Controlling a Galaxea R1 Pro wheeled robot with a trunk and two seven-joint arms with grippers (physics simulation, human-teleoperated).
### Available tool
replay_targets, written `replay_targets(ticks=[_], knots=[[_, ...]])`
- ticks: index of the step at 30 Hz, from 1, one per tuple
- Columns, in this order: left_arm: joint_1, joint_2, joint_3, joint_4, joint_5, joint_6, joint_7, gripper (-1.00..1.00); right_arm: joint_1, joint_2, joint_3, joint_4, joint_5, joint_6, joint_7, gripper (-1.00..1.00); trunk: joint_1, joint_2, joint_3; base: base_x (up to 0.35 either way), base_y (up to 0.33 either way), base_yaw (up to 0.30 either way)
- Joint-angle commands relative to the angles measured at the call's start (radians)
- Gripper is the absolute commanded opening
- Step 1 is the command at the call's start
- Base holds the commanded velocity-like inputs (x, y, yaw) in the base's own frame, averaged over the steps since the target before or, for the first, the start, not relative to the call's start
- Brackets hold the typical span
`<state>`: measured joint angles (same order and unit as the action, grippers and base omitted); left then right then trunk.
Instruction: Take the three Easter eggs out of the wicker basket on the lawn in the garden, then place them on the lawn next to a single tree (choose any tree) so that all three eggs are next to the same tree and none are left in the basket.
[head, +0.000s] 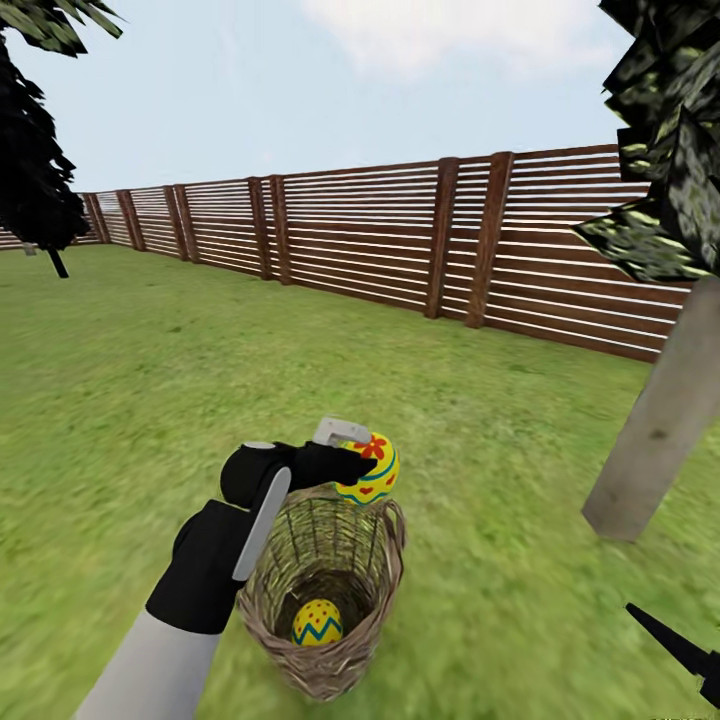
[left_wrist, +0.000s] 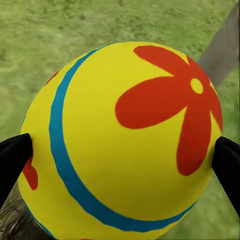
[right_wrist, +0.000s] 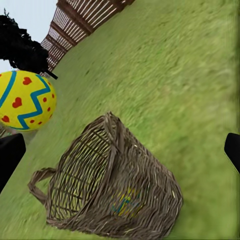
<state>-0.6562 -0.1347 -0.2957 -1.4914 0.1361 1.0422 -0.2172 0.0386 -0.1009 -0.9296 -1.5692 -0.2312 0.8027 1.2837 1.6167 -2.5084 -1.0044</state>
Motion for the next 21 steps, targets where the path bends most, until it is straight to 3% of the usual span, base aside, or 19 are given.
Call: replay_targets(ticks=[1, 5, 11, 21], knots=[[0.002, 0.000, 0.000, -0.007, 0.005, 0.005, 0.002, -1.00, 0.000, 0.000, 0.000, 0.000, -0.006, 0.007, -0.004, 1.00, -0.001, 0.000, 0.004, 0.000, 0.000, -0.206], [0.030, 0.000, 0.004, -0.061, 0.005, 0.005, 0.002, -1.00, 0.000, 0.002, 0.001, -0.001, -0.006, 0.005, -0.011, 1.00, -0.002, 0.001, 0.024, 0.000, 0.000, -0.172], [0.045, 0.000, 0.006, -0.080, 0.005, 0.005, 0.003, -1.00, 0.000, 0.001, 0.002, 0.000, -0.007, 0.004, -0.013, 1.00, -0.002, 0.001, 0.025, -0.025, -0.006, -0.027], [0.046, 0.000, 0.004, -0.084, 0.005, 0.005, 0.014, -1.00, 0.000, 0.001, 0.002, 0.001, -0.007, 0.004, -0.014, 1.00, -0.002, 0.001, 0.025, -0.267, -0.115, -0.001]])
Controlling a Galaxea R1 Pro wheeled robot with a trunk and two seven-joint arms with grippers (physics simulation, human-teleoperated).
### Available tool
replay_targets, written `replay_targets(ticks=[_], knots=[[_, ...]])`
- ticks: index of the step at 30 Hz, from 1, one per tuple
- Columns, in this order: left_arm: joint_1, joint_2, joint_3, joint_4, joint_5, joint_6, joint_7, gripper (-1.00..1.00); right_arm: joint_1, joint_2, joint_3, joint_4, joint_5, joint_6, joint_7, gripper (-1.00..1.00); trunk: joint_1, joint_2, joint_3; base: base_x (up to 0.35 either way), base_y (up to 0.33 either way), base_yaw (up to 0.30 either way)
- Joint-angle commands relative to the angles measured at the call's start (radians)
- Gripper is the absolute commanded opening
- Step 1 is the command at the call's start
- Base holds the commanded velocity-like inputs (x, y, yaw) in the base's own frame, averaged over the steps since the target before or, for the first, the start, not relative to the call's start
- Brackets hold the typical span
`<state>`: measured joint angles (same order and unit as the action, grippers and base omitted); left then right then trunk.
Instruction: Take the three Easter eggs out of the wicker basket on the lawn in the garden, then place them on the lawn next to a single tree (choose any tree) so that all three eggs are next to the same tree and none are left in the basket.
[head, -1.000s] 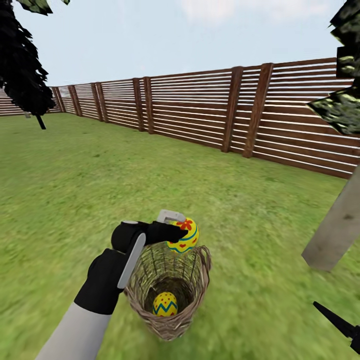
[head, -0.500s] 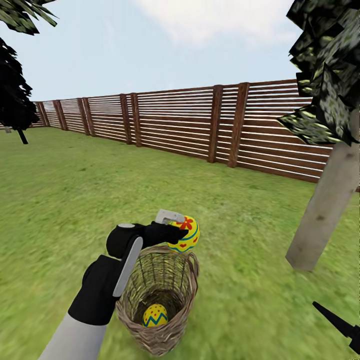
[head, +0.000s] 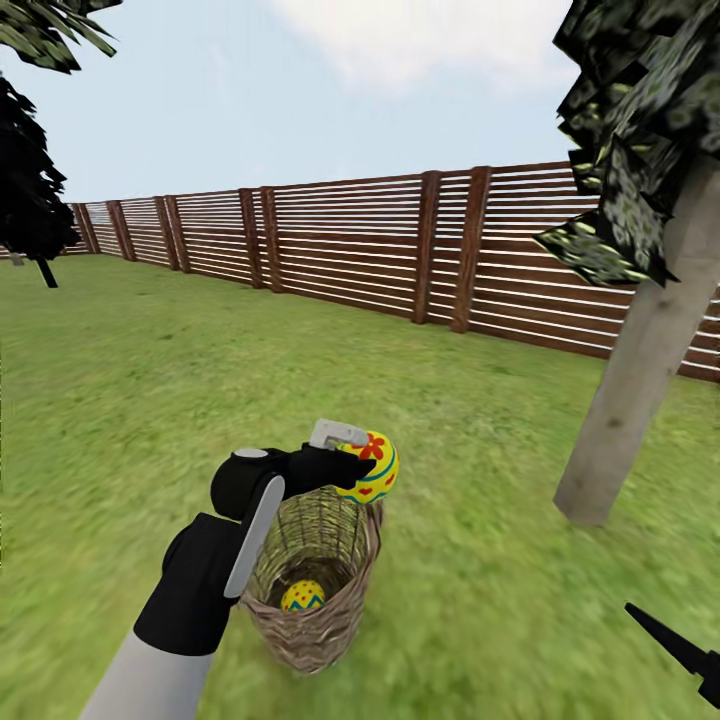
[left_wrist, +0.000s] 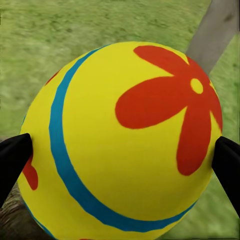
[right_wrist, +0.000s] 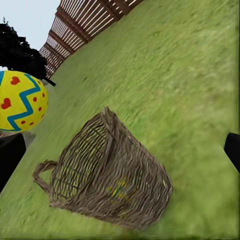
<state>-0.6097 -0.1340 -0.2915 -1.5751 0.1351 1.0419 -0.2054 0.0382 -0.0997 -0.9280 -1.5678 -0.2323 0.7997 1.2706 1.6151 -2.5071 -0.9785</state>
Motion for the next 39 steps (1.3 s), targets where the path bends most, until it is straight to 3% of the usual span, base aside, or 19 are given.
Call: replay_targets(ticks=[1, 6, 10, 21, 26, 32, 39], knots=[[-0.001, 0.000, 0.000, 0.000, 0.006, 0.005, 0.004, -1.00, 0.000, 0.000, 0.000, 0.000, -0.005, 0.007, 0.000, 1.00, -0.001, 0.000, -0.001, -0.302, -0.124, 0.000], [-0.001, -0.001, 0.000, 0.000, 0.006, 0.005, 0.025, -1.00, 0.000, 0.003, 0.000, -0.002, -0.005, 0.004, 0.000, 1.00, -0.001, 0.000, -0.001, -0.280, -0.159, 0.000], [-0.001, -0.001, -0.002, 0.001, 0.006, 0.005, 0.089, -1.00, 0.000, 0.001, 0.000, -0.002, -0.005, 0.005, 0.000, 1.00, -0.001, 0.000, 0.001, -0.190, -0.230, -0.080], [-0.001, -0.002, -0.009, 0.018, 0.001, 0.005, 0.195, -1.00, 0.000, -0.005, -0.001, 0.000, -0.004, 0.007, 0.000, 1.00, -0.001, 0.000, 0.013, -0.062, -0.270, -0.215], [-0.002, -0.003, -0.009, 0.117, 0.002, 0.005, 0.200, -1.00, 0.000, -0.007, -0.004, 0.000, -0.004, 0.008, 0.001, 1.00, -0.001, 0.000, 0.019, -0.001, -0.278, -0.223], [-0.012, -0.009, -0.008, 0.389, 0.011, 0.005, 0.202, -1.00, 0.000, -0.008, -0.012, 0.001, -0.004, 0.010, 0.001, 1.00, -0.001, 0.000, 0.026, 0.000, -0.278, -0.223], [-0.020, -0.015, -0.008, 0.511, 0.015, -0.012, 0.198, -1.00, 0.001, -0.008, -0.012, 0.001, -0.004, 0.010, 0.001, 1.00, -0.001, 0.000, 0.034, 0.000, -0.280, -0.223]])
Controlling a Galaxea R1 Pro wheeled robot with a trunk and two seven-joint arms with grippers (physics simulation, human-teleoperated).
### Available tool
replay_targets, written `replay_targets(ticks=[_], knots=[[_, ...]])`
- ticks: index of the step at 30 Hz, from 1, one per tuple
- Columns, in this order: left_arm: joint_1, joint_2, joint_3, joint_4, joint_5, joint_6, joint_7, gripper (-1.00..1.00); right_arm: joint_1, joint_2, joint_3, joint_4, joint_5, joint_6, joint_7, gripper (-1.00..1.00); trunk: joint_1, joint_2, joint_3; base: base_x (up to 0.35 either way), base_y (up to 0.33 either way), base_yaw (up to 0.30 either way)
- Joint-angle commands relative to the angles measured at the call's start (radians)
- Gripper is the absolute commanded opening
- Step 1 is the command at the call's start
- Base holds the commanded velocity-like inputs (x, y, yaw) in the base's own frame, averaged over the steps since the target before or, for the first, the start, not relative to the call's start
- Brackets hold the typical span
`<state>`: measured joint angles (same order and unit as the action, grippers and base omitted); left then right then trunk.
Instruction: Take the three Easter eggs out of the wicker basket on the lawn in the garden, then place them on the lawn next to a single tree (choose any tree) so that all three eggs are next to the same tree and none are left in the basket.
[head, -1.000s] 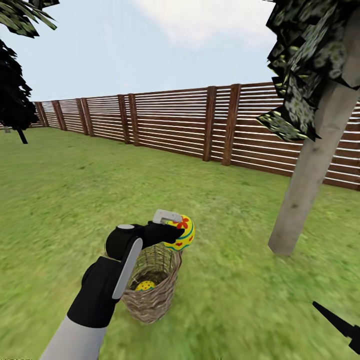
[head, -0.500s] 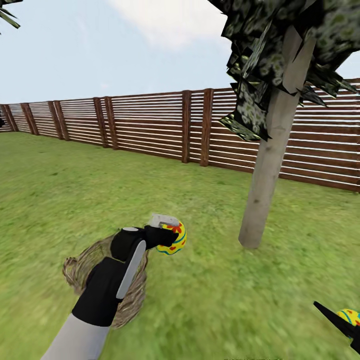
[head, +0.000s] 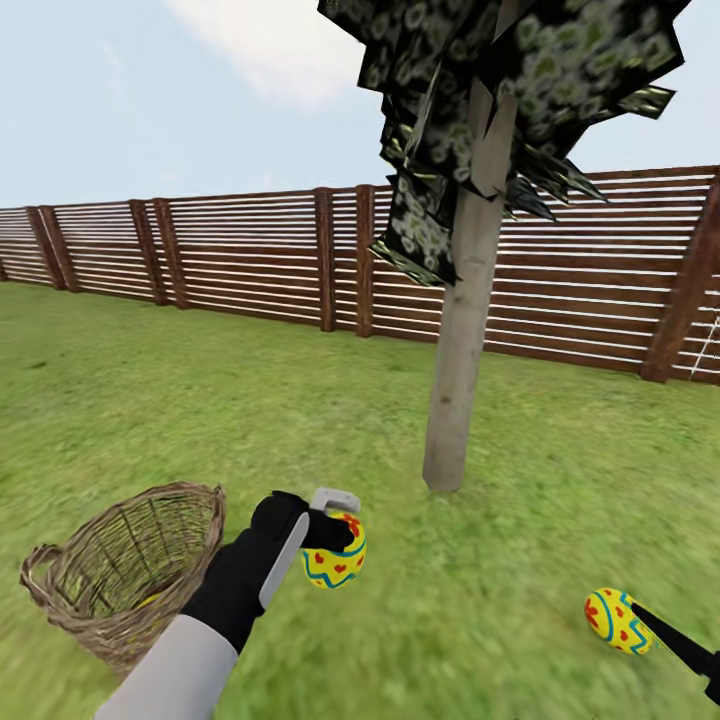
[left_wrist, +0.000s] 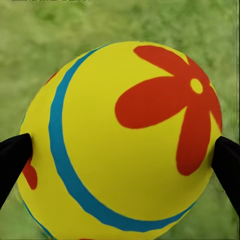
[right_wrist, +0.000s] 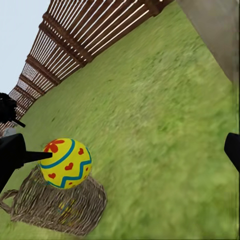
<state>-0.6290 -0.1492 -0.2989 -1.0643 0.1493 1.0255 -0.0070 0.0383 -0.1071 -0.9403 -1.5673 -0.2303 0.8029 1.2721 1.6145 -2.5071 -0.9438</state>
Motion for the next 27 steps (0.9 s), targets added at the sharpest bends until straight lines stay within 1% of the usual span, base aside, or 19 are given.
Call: replay_targets(ticks=[1, 7, 10, 11, 13, 17, 23, 27], knots=[[-0.001, -0.001, 0.000, 0.006, 0.001, 0.000, -0.002, -1.00, 0.000, 0.000, 0.000, 0.000, -0.006, 0.007, 0.000, 1.00, 0.000, 0.000, 0.000, 0.000, -0.283, -0.223], [-0.001, -0.002, 0.000, 0.013, 0.002, -0.005, -0.002, -1.00, 0.001, 0.001, 0.001, 0.000, -0.007, 0.006, 0.001, 1.00, 0.000, 0.000, 0.007, 0.000, -0.284, -0.209], [-0.001, -0.004, 0.000, 0.015, 0.002, -0.010, -0.003, -1.00, 0.000, 0.001, 0.003, 0.000, -0.006, 0.006, 0.001, 1.00, 0.000, 0.000, 0.009, 0.000, -0.284, -0.124], [-0.001, -0.004, 0.000, 0.017, 0.001, -0.010, -0.004, -1.00, 0.001, 0.000, 0.004, 0.000, -0.006, 0.006, 0.000, 1.00, 0.000, 0.000, 0.009, 0.000, -0.284, -0.054], [-0.004, -0.006, 0.000, 0.050, 0.002, -0.014, -0.004, -1.00, 0.000, 0.001, 0.007, 0.000, -0.005, 0.007, 0.000, 1.00, 0.000, 0.000, 0.009, 0.000, -0.284, -0.021], [-0.031, -0.007, 0.000, 0.070, 0.001, -0.045, -0.001, -1.00, 0.000, 0.002, 0.008, 0.000, -0.004, 0.007, 0.000, 1.00, 0.000, 0.000, 0.009, 0.000, -0.284, -0.005], [-0.036, -0.005, 0.000, 0.063, 0.008, -0.050, 0.005, -1.00, 0.000, 0.003, 0.009, 0.000, -0.004, 0.006, 0.000, 1.00, 0.000, 0.000, 0.009, 0.000, -0.282, 0.000], [-0.037, -0.005, 0.000, 0.057, 0.009, -0.051, 0.002, -1.00, 0.000, 0.002, 0.009, 0.000, -0.004, 0.006, 0.000, 1.00, 0.000, 0.000, 0.009, 0.089, -0.305, 0.000]])
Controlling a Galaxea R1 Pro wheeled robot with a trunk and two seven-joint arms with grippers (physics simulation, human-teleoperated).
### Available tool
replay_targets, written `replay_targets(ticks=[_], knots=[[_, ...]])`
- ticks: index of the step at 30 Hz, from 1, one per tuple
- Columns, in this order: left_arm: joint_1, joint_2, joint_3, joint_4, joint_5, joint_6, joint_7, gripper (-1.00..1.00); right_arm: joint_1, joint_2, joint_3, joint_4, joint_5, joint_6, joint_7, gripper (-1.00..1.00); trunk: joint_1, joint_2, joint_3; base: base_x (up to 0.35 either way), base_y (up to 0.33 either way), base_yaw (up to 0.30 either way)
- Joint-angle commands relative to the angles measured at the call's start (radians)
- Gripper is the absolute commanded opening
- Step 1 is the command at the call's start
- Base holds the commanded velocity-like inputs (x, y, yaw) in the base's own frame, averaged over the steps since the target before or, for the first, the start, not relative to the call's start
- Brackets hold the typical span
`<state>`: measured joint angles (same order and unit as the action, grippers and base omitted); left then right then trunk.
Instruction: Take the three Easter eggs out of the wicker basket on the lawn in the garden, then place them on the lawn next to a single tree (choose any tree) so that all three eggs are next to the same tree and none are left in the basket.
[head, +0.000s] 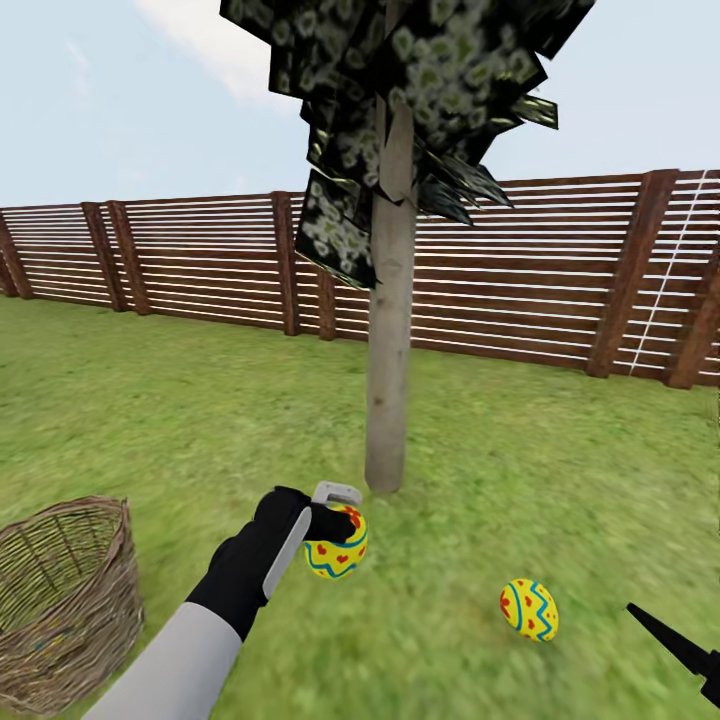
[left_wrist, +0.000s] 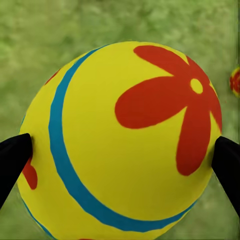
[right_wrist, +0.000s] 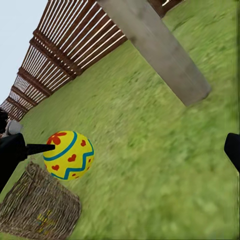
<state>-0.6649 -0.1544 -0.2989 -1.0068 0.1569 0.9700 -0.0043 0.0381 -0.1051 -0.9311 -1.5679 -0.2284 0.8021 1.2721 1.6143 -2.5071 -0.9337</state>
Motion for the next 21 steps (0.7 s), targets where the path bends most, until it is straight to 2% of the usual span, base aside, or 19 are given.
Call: replay_targets(ticks=[1, 6, 9, 11, 21], knots=[[-0.001, 0.000, 0.000, 0.000, 0.001, 0.004, -0.001, -1.00, 0.000, 0.000, 0.000, 0.000, -0.006, 0.007, 0.000, 1.00, 0.000, 0.000, -0.001, 0.134, -0.307, 0.000], [-0.001, -0.002, 0.000, 0.008, 0.004, 0.004, -0.005, -1.00, 0.000, 0.000, 0.000, 0.000, -0.006, 0.007, 0.000, 1.00, 0.000, 0.000, -0.001, 0.163, -0.301, 0.000], [-0.001, -0.001, -0.001, 0.013, 0.043, 0.004, -0.005, -1.00, 0.000, 0.000, 0.000, 0.000, -0.006, 0.007, 0.000, 1.00, 0.000, 0.000, -0.001, 0.179, -0.296, 0.000], [-0.001, -0.001, 0.000, 0.014, 0.056, 0.004, -0.005, -1.00, 0.000, 0.001, 0.000, 0.000, -0.007, 0.007, 0.000, 1.00, 0.000, 0.000, -0.001, 0.179, -0.295, 0.000], [-0.001, -0.001, 0.000, 0.014, 0.064, 0.004, -0.005, -1.00, 0.000, 0.001, 0.000, -0.001, -0.008, 0.007, 0.000, 1.00, 0.000, 0.000, -0.001, 0.153, -0.295, 0.000]])
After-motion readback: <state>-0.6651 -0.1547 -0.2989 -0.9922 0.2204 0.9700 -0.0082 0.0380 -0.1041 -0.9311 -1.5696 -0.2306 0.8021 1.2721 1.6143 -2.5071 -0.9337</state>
